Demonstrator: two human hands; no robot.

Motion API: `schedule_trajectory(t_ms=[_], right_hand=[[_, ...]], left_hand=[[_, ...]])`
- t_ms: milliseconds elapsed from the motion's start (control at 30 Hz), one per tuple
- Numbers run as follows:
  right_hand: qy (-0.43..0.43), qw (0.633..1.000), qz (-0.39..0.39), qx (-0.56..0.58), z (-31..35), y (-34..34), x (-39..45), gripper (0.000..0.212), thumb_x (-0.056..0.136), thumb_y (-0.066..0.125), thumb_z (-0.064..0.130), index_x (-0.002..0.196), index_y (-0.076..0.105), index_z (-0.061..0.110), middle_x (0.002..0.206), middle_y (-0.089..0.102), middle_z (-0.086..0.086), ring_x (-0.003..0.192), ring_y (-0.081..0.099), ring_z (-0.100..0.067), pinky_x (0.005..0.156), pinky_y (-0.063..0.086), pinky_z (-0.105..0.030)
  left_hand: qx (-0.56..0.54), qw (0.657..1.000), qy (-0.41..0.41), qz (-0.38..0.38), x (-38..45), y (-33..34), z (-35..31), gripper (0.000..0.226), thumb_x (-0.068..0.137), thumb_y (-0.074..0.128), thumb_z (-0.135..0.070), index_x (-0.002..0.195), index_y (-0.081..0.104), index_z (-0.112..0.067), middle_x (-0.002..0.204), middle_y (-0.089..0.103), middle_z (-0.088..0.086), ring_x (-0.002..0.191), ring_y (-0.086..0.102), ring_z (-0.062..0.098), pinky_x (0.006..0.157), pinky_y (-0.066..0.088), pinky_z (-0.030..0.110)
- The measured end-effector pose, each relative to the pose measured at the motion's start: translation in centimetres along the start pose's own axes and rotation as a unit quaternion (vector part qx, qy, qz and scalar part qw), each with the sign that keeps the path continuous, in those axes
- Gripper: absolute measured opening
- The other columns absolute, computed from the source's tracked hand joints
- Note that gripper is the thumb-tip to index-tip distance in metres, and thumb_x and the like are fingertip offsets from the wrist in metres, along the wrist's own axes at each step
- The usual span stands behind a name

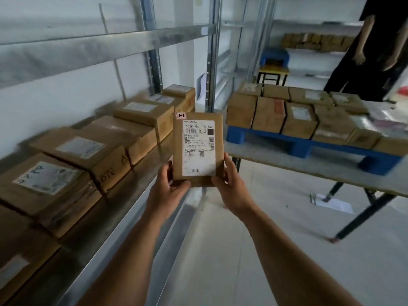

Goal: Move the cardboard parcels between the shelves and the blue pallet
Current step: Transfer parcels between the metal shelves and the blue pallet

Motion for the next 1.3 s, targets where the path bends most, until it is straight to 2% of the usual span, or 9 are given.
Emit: schedule_trajectory(t_ms=[167, 333, 533, 667, 733, 933, 1000, 1200, 1300], right_hand=[[0.040, 0.997, -0.069, -0.025, -2.1, -3.9, 4.8, 0.073, 0.096, 0.050, 0.017, 0.152, 0.004, 0.025, 0.138, 0.051, 0.006, 0.130, 0.044, -0.016, 0.111, 0.032, -0.046], [0.028, 0.996, -0.081, -0.016, -4.0, -8.4, 10.7, 0.051, 0.090, 0.059, 0.011, 0.131, 0.038, 0.034, 0.113, 0.057, 0.018, 0.115, 0.053, -0.010, 0.103, 0.045, -0.043], [-0.007, 0.996, -0.081, -0.023, -5.2, -15.7, 19.6, 0.046, 0.091, 0.058, 0.016, 0.132, 0.043, 0.029, 0.119, 0.059, 0.010, 0.112, 0.056, -0.009, 0.099, 0.048, -0.041], [-0.024, 0.996, -0.083, -0.020, -5.3, -21.0, 25.3, 0.056, 0.091, 0.058, 0.016, 0.142, 0.037, 0.029, 0.126, 0.057, 0.011, 0.114, 0.054, -0.003, 0.100, 0.046, -0.032], [-0.025, 0.995, -0.088, -0.036, -5.7, -23.3, 28.2, 0.062, 0.091, 0.060, 0.019, 0.145, 0.032, 0.030, 0.130, 0.055, 0.009, 0.118, 0.053, -0.006, 0.102, 0.045, -0.036], [-0.031, 0.992, -0.116, -0.023, -7.2, -27.2, 36.5, 0.068, 0.089, 0.062, 0.018, 0.148, 0.029, 0.025, 0.135, 0.054, 0.005, 0.122, 0.052, -0.012, 0.102, 0.045, -0.042], [-0.034, 0.992, -0.121, -0.025, -7.8, -27.9, 39.3, 0.066, 0.090, 0.061, 0.019, 0.148, 0.029, 0.028, 0.133, 0.055, 0.007, 0.119, 0.054, -0.008, 0.100, 0.048, -0.041], [-0.014, 0.990, -0.135, -0.036, -9.6, -29.5, 47.8, 0.058, 0.092, 0.057, 0.019, 0.144, 0.033, 0.029, 0.131, 0.056, 0.012, 0.119, 0.051, -0.002, 0.104, 0.044, -0.036], [0.002, 0.989, -0.138, -0.049, -10.2, -30.6, 52.0, 0.054, 0.094, 0.055, 0.021, 0.142, 0.034, 0.031, 0.121, 0.055, 0.022, 0.108, 0.052, 0.006, 0.101, 0.045, -0.031]], left_hand=[[0.010, 0.998, 0.030, 0.048, 5.9, 4.4, -0.8, 0.058, 0.084, 0.067, -0.028, 0.135, 0.040, -0.026, 0.124, 0.055, -0.012, 0.087, 0.053, -0.013, 0.073, 0.042, 0.014], [0.051, 0.996, 0.038, 0.069, 12.6, 9.1, -2.5, 0.054, 0.088, 0.060, -0.035, 0.137, 0.037, -0.028, 0.132, 0.053, -0.004, 0.120, 0.049, 0.018, 0.097, 0.042, 0.039], [0.053, 0.988, 0.087, 0.113, 22.7, 15.2, -6.1, 0.048, 0.090, 0.056, -0.037, 0.135, 0.040, -0.030, 0.130, 0.053, -0.005, 0.113, 0.050, 0.012, 0.091, 0.041, 0.031], [0.060, 0.984, 0.105, 0.131, 29.2, 19.4, -8.8, 0.053, 0.091, 0.054, -0.040, 0.140, 0.036, -0.032, 0.133, 0.051, -0.007, 0.119, 0.049, 0.015, 0.098, 0.043, 0.039], [0.055, 0.982, 0.113, 0.141, 32.2, 21.3, -9.8, 0.053, 0.092, 0.053, -0.040, 0.141, 0.034, -0.033, 0.134, 0.050, -0.006, 0.119, 0.049, 0.015, 0.099, 0.042, 0.039], [0.038, 0.979, 0.120, 0.160, 40.1, 25.1, -11.0, 0.054, 0.093, 0.050, -0.040, 0.142, 0.029, -0.037, 0.115, 0.050, -0.024, 0.085, 0.055, -0.015, 0.067, 0.042, 0.006], [0.026, 0.975, 0.124, 0.180, 43.1, 26.0, -11.1, 0.055, 0.094, 0.050, -0.038, 0.144, 0.027, -0.036, 0.117, 0.049, -0.025, 0.086, 0.054, -0.020, 0.064, 0.042, 0.002], [0.050, 0.970, 0.122, 0.206, 53.0, 29.0, -10.7, 0.057, 0.094, 0.048, -0.041, 0.146, 0.024, -0.036, 0.138, 0.048, -0.007, 0.120, 0.050, 0.015, 0.101, 0.043, 0.042], [0.069, 0.965, 0.124, 0.221, 57.6, 30.5, -10.3, 0.057, 0.093, 0.044, -0.047, 0.145, 0.021, -0.039, 0.139, 0.047, -0.006, 0.123, 0.049, 0.017, 0.098, 0.042, 0.038]])
Point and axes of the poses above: each hand's wrist, its own x-axis towards the middle knuckle, its own y-axis out of the palm, z = x × y, the point moved 1 cm from there along x, towards the middle knuckle
